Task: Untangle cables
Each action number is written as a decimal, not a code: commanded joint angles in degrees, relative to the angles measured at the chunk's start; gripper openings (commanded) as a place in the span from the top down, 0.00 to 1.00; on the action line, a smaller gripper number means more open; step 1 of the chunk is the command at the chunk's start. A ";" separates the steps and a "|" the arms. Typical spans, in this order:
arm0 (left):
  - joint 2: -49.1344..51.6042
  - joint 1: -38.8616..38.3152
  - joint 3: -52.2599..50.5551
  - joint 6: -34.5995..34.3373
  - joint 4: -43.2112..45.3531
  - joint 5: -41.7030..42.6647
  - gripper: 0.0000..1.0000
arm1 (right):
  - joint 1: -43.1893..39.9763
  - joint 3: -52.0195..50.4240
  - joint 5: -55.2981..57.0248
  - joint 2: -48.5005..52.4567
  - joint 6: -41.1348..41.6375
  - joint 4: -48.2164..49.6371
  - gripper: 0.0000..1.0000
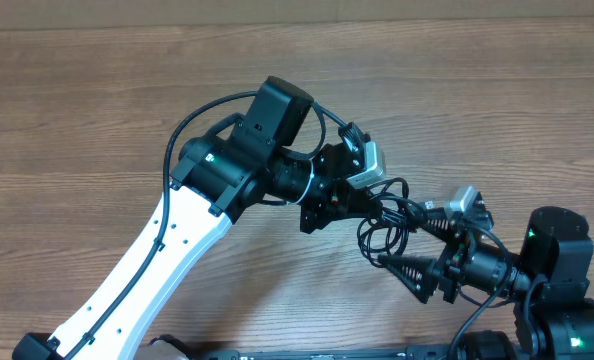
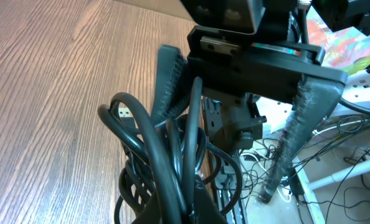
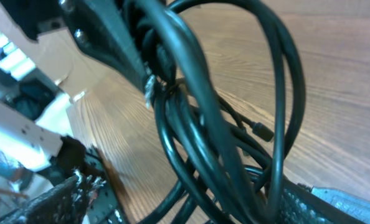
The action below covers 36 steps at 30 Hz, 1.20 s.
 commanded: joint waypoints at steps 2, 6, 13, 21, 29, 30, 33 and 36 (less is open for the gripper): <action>-1.73 -0.33 1.64 1.25 0.11 0.92 0.96 | -0.11 -0.33 2.43 -0.04 -0.15 -0.02 0.64; -1.73 -0.33 1.64 1.27 0.13 0.28 0.96 | -0.11 -0.35 2.78 -0.04 -0.15 -0.04 0.90; -1.73 -0.33 1.64 0.59 0.11 -1.60 0.96 | -0.11 -0.33 2.80 -0.04 -0.17 -0.28 0.96; -1.73 -0.31 1.64 -7.26 0.11 -13.97 0.72 | -0.11 -0.33 10.67 -0.04 0.66 -1.90 0.96; -1.73 -0.31 1.64 -23.06 -0.02 -37.51 0.48 | -0.11 -0.33 13.97 -0.04 3.74 -1.62 0.96; -1.73 -0.31 1.64 -23.69 -0.09 -37.86 0.43 | -0.11 -0.33 13.97 -0.04 3.74 -1.55 0.96; -1.73 -0.31 1.64 -23.65 -0.17 -36.17 0.35 | -0.11 -0.33 14.25 -0.02 3.91 -1.55 0.96; -1.73 -0.33 1.64 -23.61 -0.17 -33.40 0.32 | -0.11 -0.33 19.96 -0.02 9.51 -1.22 0.96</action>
